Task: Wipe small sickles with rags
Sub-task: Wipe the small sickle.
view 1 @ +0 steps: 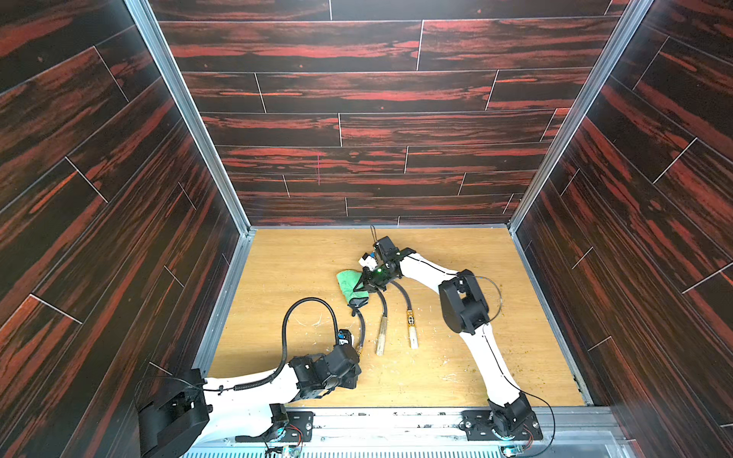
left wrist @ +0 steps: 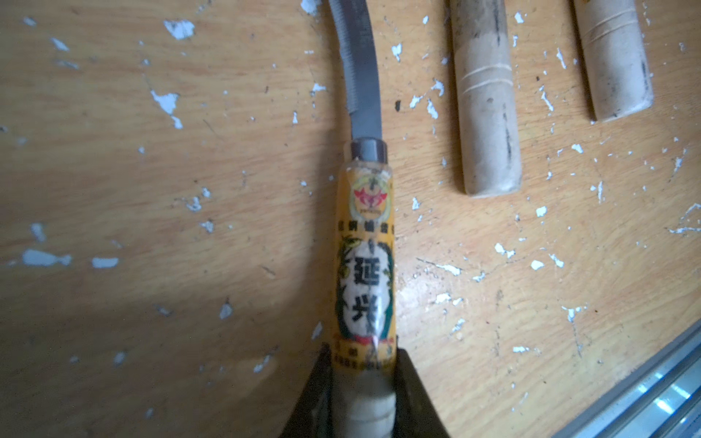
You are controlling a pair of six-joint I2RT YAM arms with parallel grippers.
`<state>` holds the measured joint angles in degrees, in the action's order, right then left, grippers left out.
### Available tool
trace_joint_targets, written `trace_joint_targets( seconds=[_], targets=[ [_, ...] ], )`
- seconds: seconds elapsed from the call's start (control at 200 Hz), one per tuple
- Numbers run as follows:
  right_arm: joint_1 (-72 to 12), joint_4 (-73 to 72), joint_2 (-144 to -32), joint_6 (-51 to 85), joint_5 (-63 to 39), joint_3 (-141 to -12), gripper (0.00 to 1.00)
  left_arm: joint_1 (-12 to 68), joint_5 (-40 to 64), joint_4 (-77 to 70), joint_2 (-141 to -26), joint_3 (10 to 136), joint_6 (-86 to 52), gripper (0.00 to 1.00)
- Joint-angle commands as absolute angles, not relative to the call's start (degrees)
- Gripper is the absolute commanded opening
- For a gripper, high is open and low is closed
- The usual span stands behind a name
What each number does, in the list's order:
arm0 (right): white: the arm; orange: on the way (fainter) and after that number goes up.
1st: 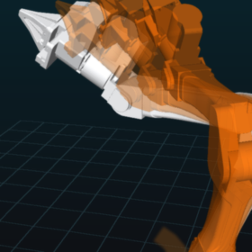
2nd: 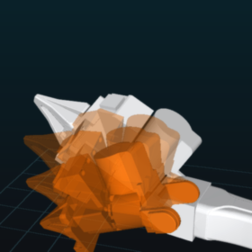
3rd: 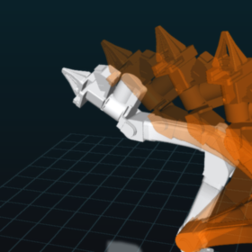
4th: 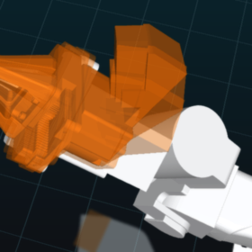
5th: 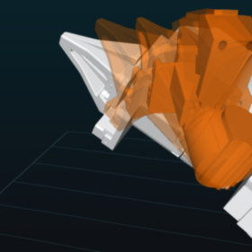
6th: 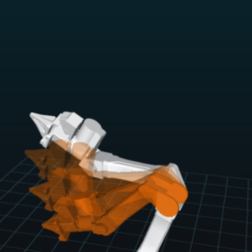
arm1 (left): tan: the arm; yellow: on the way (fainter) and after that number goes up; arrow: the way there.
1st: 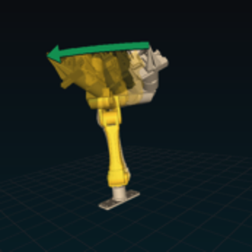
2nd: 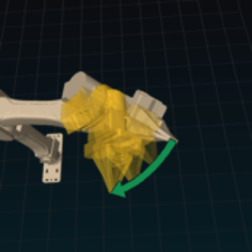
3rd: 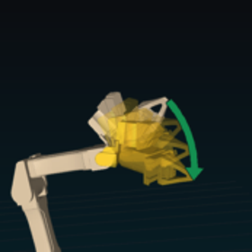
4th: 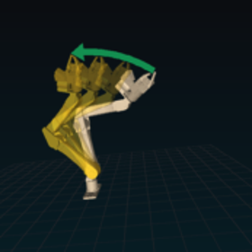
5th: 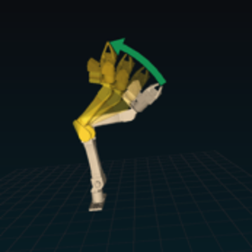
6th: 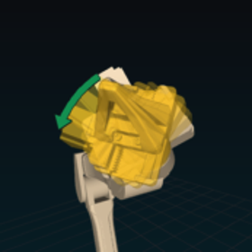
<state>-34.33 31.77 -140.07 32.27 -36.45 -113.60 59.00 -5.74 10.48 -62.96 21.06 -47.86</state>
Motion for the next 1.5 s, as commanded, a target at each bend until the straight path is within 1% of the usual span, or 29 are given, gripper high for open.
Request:
trace_joint_targets(
  seconds=[0.0, 0.296, 0.466, 0.631, 0.772, 1.087, 1.313, 1.493],
  targets=[
    [-33.2, 28.5, -129.7, 31.3, -37.2, -110.1, 0.00, 59.1, -7.6, 12.9, -63.1, 23.2, -47.6, 0.00],
    [-31.5, 29.0, -112.2, 26.2, -30.3, -94.4, 0.00, 59.1, -12.7, 12.0, -60.5, 25.8, -48.2, 0.00],
    [-30.7, 29.5, -105.7, 24.2, -28.8, -87.3, 0.00, 59.0, -16.6, 12.0, -59.6, 27.3, -48.0, 0.00],
    [-30.7, 29.5, -102.5, 22.2, -29.3, -82.8, 0.00, 58.8, -18.0, 11.1, -59.2, 28.3, -47.8, 0.00],
    [-30.7, 25.2, -99.7, 23.4, -33.5, -77.4, 0.00, 57.8, -19.2, 6.7, -57.7, 28.2, -48.4, 0.00],
    [-30.8, 14.9, -93.4, 28.2, -40.8, -68.7, 0.00, 50.4, -12.6, -11.1, -54.6, 25.1, -52.8, 0.00],
    [-30.5, 11.5, -91.7, 30.5, -43.4, -67.6, 0.00, 49.0, -7.0, -17.1, -53.7, 25.1, -55.5, 0.00],
    [-29.7, 10.8, -91.2, 31.5, -44.2, -68.3, 0.00, 48.1, -3.2, -28.9, -56.3, 21.8, -60.9, 0.00]
  ],
)
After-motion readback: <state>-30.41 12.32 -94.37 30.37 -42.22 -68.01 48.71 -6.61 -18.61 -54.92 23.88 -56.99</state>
